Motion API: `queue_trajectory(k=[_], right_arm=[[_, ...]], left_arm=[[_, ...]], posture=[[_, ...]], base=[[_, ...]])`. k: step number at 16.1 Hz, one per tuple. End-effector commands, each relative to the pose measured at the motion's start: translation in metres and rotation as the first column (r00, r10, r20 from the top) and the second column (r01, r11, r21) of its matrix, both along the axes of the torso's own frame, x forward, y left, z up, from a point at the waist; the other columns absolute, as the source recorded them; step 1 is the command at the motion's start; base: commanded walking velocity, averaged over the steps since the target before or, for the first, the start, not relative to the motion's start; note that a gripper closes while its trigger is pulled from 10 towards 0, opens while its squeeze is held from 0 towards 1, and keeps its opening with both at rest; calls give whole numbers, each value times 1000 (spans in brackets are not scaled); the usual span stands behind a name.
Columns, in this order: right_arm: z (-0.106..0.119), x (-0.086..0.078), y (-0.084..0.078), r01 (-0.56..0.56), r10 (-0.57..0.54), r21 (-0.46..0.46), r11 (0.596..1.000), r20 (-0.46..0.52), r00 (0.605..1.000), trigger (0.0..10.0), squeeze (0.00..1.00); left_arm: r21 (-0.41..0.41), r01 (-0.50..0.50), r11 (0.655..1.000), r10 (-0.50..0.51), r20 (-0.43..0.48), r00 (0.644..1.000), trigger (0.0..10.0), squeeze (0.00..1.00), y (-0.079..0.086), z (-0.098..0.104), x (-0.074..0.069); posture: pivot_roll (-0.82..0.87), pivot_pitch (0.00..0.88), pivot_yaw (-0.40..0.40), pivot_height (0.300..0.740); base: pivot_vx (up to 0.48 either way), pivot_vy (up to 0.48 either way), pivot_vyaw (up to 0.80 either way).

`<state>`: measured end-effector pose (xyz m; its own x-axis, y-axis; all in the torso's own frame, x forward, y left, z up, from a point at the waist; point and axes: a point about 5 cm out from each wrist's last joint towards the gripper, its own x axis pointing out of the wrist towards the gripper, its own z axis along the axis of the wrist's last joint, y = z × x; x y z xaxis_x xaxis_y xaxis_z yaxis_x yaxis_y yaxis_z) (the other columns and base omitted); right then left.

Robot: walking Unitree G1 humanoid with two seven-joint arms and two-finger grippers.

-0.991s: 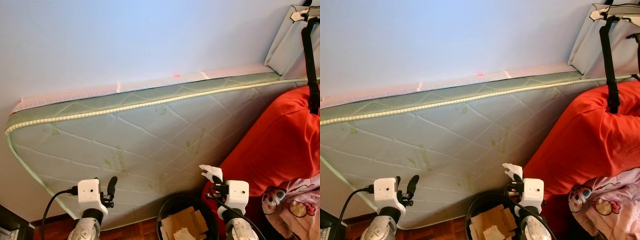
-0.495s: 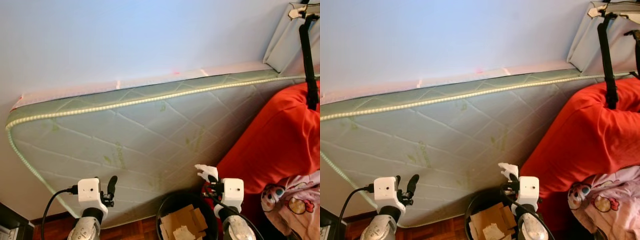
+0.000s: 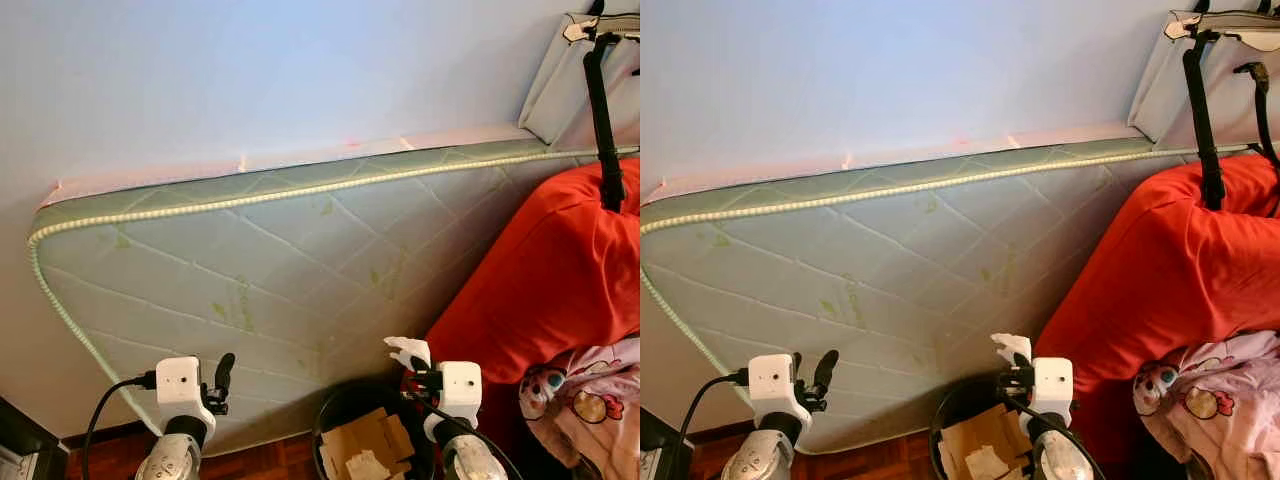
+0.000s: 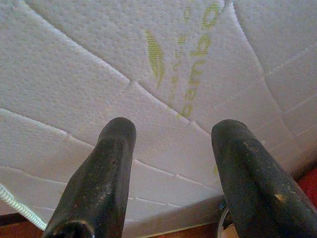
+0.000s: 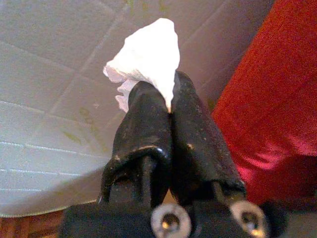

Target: Clean up the room

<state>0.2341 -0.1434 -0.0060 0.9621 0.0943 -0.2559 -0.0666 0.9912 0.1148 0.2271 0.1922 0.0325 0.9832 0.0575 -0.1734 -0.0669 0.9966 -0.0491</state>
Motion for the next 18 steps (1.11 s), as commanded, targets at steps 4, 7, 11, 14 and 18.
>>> queue_trajectory(k=[4,7,11,14,18], right_arm=[[-1,1,0,-5,5,6,1000,10,1000,10000,0],[-1,3,2,-11,11,8,1000,9,1000,10000,0],[-3,3,2,-17,17,13,1000,4,1000,10000,0],[-5,2,2,-18,18,21,1000,-5,1000,10000,0],[-6,3,3,-27,27,30,999,-11,1000,10000,0]], left_arm=[[-13,0,1000,0,4,1000,10000,0,-1,3,4],[-10,2,1000,-2,4,1000,10000,0,-1,3,6],[-12,3,1000,-3,2,1000,10000,0,-2,3,8],[-14,4,1000,-4,7,1000,10000,0,-2,4,9],[-6,-4,1000,4,14,1000,10000,0,-1,6,10]], posture=[[54,0,-24,661],[53,0,-24,661],[52,0,-25,661],[53,0,-26,661],[56,0,-27,661]], base=[[0,0,0],[0,0,0],[0,0,0],[0,0,0],[0,0,0]])
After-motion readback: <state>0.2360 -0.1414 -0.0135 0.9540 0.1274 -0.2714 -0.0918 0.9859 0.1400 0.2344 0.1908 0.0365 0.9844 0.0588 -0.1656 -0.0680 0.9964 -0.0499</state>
